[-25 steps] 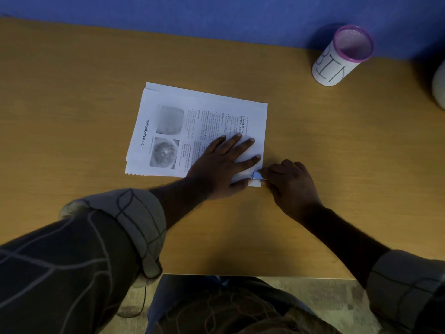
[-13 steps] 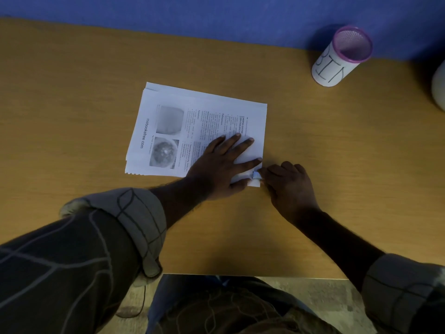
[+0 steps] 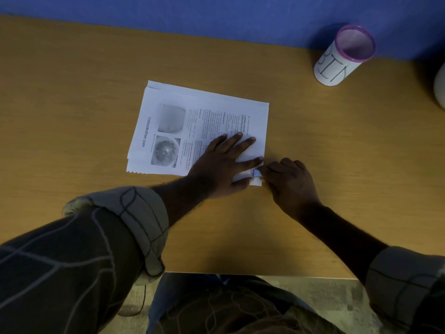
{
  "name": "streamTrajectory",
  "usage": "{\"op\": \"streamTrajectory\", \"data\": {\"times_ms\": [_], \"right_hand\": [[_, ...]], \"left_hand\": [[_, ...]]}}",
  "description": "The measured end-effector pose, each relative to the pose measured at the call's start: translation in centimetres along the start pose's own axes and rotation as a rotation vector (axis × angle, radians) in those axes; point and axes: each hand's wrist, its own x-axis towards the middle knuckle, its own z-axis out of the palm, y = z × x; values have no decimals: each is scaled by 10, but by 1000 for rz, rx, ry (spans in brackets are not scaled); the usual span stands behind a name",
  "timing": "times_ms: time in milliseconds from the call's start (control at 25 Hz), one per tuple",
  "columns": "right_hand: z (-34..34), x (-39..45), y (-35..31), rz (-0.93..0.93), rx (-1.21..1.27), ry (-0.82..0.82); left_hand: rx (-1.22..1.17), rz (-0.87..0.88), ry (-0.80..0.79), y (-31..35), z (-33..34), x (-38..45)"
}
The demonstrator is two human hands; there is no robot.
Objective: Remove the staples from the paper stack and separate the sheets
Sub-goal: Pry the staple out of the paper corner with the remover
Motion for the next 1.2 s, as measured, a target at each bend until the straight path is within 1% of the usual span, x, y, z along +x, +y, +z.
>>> {"op": "streamTrajectory", "data": {"times_ms": [120, 320, 440, 520, 640, 720, 880, 1200], "right_hand": [[0, 0, 1, -37, -1, 12], [1, -2, 0, -36, 18, 37], [1, -6, 2, -59, 27, 25], [2, -8, 3, -29, 48, 14], [3, -10, 2, 116, 109, 30], [4, -11, 1, 162, 110, 35], [4, -9, -3, 132, 86, 36], [1, -8, -4, 141, 129, -8]], "left_hand": [[-3, -2, -8, -1, 0, 0], [1, 3, -14, -1, 0, -1], [1, 9, -13, -1, -1, -2], [-2, 17, -11, -2, -2, -2], [-2, 22, -18, -2, -3, -3], [4, 17, -14, -1, -3, -3], [16, 23, -3, -1, -1, -3], [7, 21, 22, -1, -1, -3]]}}
